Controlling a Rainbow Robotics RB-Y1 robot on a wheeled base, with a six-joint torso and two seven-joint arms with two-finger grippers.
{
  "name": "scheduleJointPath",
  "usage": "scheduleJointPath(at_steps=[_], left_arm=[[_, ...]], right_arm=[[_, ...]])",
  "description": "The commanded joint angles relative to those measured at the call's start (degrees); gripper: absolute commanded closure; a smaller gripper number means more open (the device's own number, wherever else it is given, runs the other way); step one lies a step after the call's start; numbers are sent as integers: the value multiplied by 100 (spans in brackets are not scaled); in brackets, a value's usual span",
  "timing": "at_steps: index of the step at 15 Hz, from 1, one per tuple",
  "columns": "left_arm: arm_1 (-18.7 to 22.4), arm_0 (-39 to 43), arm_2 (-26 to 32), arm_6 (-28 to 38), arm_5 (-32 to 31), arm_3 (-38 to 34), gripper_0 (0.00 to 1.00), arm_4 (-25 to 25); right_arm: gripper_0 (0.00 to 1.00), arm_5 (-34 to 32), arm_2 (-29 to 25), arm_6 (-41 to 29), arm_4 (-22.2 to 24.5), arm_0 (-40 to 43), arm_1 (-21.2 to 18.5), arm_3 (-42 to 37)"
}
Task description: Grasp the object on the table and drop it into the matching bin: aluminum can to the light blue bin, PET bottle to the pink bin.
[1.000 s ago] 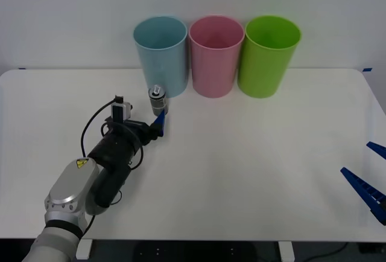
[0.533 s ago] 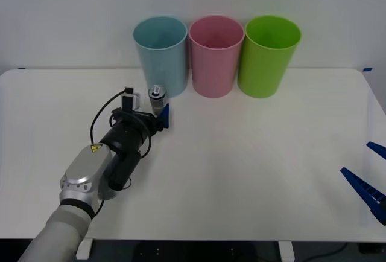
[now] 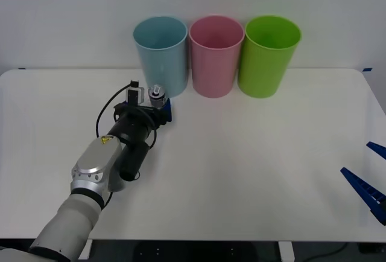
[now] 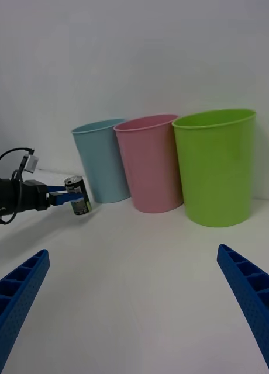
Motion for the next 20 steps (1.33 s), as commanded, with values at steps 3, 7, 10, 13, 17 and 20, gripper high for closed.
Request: scheduleJointPath(at_steps=[3, 7, 10, 13, 17, 20], left_arm=[[-69, -328, -6, -1, 163, 400, 0, -67], [-113, -363, -15, -1, 242, 409, 0, -94], [-183, -363, -15, -1, 339, 409, 7, -137], [-218, -363, -6, -1, 453, 409, 99, -199], [-218, -363, -6, -1, 488, 409, 100, -190], [-218, -363, -6, 16, 497, 409, 100, -173]], right_arm=[[0, 0, 0, 0, 0, 0, 0, 0], [0, 0, 0, 0, 0, 0, 0, 0], [0, 0, 0, 0, 0, 0, 0, 0], [0, 0, 0, 0, 0, 0, 0, 0], [0, 0, 0, 0, 0, 0, 0, 0], [0, 0, 0, 0, 0, 0, 0, 0]])
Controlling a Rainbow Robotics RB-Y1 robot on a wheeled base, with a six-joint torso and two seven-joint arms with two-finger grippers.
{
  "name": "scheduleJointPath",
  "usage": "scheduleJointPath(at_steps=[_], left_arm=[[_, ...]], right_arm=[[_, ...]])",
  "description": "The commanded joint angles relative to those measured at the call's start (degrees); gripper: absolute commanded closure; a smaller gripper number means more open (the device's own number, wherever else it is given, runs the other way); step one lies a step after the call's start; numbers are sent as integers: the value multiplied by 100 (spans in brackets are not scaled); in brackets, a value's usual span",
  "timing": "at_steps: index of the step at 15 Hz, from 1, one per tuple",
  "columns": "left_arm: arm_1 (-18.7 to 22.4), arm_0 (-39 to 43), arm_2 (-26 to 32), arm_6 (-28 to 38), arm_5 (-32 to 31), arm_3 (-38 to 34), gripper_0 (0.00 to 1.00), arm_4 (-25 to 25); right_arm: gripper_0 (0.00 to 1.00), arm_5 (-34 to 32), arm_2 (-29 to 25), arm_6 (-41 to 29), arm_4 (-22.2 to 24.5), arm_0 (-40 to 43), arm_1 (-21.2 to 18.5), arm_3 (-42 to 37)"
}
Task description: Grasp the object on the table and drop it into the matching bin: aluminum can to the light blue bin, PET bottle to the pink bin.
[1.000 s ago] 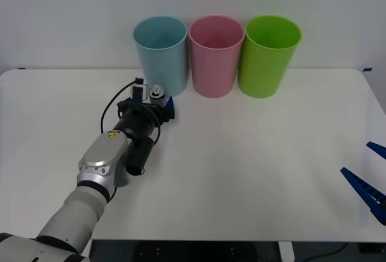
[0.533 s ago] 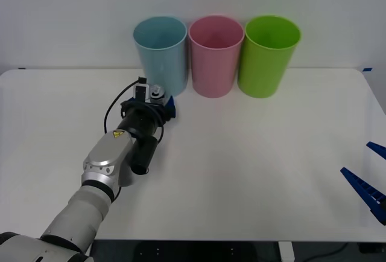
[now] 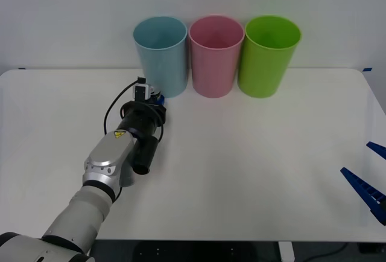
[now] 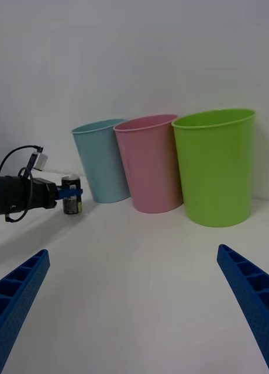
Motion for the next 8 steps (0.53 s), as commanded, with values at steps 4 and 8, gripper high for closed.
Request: scheduleJointPath(at_steps=[4, 8], left_arm=[[31, 9, 3, 15, -79, -1, 100, 97], [330, 18, 3, 77, -615, -10, 100, 290]], right_arm=[[0, 0, 0, 0, 0, 0, 0, 0], [0, 0, 0, 0, 0, 0, 0, 0]])
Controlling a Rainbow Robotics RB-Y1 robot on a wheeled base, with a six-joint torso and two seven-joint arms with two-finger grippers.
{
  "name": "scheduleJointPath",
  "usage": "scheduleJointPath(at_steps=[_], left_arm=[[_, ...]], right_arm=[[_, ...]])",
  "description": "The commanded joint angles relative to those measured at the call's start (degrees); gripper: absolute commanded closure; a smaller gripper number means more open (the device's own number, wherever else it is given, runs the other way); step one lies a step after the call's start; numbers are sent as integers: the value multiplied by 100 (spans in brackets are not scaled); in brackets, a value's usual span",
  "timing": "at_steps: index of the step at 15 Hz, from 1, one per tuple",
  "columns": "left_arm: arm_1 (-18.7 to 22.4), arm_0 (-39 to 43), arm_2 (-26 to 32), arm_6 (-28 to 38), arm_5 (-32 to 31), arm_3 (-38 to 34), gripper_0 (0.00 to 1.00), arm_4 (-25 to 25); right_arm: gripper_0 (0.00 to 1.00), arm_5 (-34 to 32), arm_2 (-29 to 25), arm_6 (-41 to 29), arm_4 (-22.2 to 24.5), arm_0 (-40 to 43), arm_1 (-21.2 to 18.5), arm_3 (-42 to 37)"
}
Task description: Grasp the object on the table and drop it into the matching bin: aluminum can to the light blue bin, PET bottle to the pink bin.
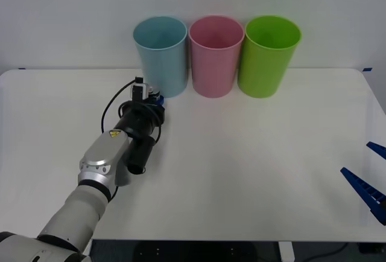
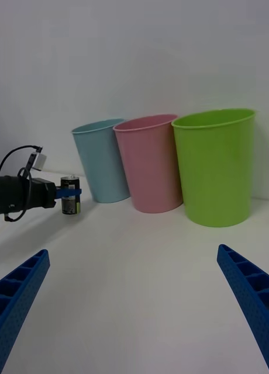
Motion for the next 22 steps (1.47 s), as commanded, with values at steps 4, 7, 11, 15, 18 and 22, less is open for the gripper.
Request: scheduleJointPath(at_steps=[4, 7, 11, 15, 18, 22], left_arm=[[514, 257, 5, 102, -885, -369, 100, 339], [690, 749, -4, 146, -1158, -1142, 100, 568], [1077, 1056, 5, 146, -1747, -1661, 100, 1209], [1718, 1109, -4, 189, -2511, -1775, 100, 2009], [2079, 1109, -4, 286, -2854, -1880, 100, 2369], [2378, 1109, 5, 321, -3135, -2126, 100, 2835]], right_arm=[[0, 0, 0, 0, 0, 0, 0, 0], [0, 0, 0, 0, 0, 0, 0, 0], [0, 0, 0, 0, 0, 0, 0, 0], [0, 0, 0, 0, 0, 0, 0, 0], [0, 0, 0, 0, 0, 0, 0, 0], [0, 0, 0, 0, 0, 0, 0, 0]])
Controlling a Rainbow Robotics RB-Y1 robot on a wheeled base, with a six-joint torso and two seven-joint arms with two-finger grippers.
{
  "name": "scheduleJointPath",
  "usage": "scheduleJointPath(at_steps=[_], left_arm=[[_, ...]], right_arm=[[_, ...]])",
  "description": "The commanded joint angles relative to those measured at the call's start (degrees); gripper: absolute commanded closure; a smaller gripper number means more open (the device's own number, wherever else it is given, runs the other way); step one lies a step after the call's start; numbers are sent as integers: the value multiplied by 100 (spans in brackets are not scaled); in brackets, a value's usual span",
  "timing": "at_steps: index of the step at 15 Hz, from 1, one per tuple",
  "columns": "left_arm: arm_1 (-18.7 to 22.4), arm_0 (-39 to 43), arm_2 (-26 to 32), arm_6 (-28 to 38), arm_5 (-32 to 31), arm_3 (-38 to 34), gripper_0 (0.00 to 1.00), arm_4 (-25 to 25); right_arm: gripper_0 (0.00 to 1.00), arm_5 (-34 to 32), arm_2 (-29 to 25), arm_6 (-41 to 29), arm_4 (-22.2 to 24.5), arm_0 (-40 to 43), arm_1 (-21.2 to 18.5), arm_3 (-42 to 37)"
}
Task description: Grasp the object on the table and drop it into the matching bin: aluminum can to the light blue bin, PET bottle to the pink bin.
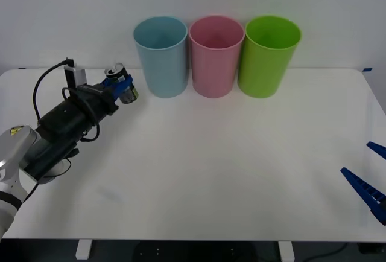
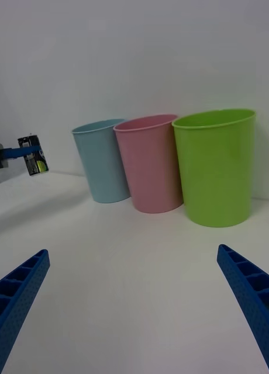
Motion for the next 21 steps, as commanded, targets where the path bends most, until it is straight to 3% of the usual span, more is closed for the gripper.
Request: scheduleJointPath(at_steps=[1, 5, 10, 14, 16, 21], left_arm=[[208, 0, 6, 12, -80, -251, 100, 360], [471, -8, 6, 108, 201, -779, 100, 800], [357, -334, -20, 214, 904, -1165, 100, 756], [313, -914, -495, 222, 1853, -1148, 100, 756], [225, -1274, -732, 214, 2319, -998, 100, 774], [-188, -2364, -978, 91, 2609, 276, 100, 598]], right_arm=[[0, 0, 0, 0, 0, 0, 0, 0], [0, 0, 0, 0, 0, 0, 0, 0], [0, 0, 0, 0, 0, 0, 0, 0], [0, 0, 0, 0, 0, 0, 0, 0], [0, 0, 0, 0, 0, 0, 0, 0], [0, 0, 0, 0, 0, 0, 0, 0]])
